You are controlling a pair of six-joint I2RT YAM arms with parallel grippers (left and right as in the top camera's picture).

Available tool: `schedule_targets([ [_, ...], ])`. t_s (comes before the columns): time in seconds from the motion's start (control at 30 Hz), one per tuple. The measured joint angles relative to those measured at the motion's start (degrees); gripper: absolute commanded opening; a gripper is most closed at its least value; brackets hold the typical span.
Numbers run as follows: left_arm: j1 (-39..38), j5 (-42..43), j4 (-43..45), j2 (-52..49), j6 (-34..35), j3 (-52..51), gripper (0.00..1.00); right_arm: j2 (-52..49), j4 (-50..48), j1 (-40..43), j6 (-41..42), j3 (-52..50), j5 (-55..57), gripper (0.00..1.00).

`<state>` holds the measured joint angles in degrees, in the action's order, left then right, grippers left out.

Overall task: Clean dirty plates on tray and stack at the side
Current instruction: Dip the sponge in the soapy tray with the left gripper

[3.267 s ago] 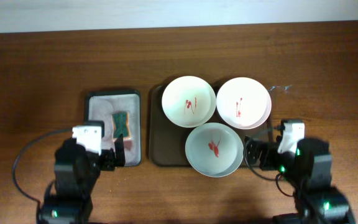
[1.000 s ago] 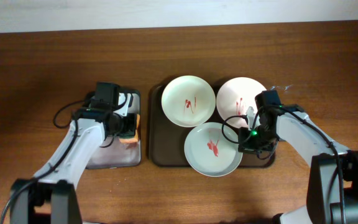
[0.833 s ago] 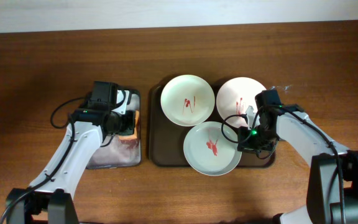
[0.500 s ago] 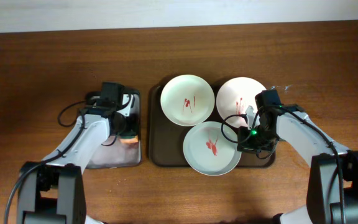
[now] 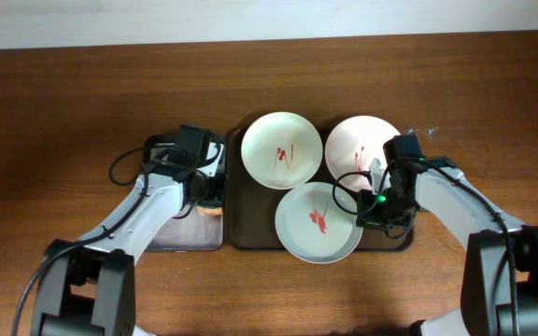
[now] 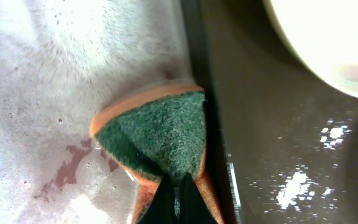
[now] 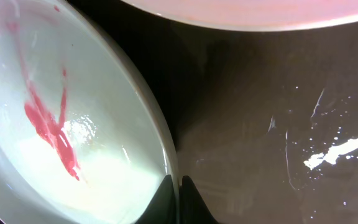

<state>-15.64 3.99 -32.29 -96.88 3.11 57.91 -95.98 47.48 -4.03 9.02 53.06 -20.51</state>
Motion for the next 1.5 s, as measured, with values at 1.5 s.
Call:
schedule_targets([
  [1.5, 20.92, 32.92, 2.95, 19.02, -12.15, 1.25, 0.00, 0.00, 0.00, 0.00, 0.00, 0.00, 0.02, 0.04],
])
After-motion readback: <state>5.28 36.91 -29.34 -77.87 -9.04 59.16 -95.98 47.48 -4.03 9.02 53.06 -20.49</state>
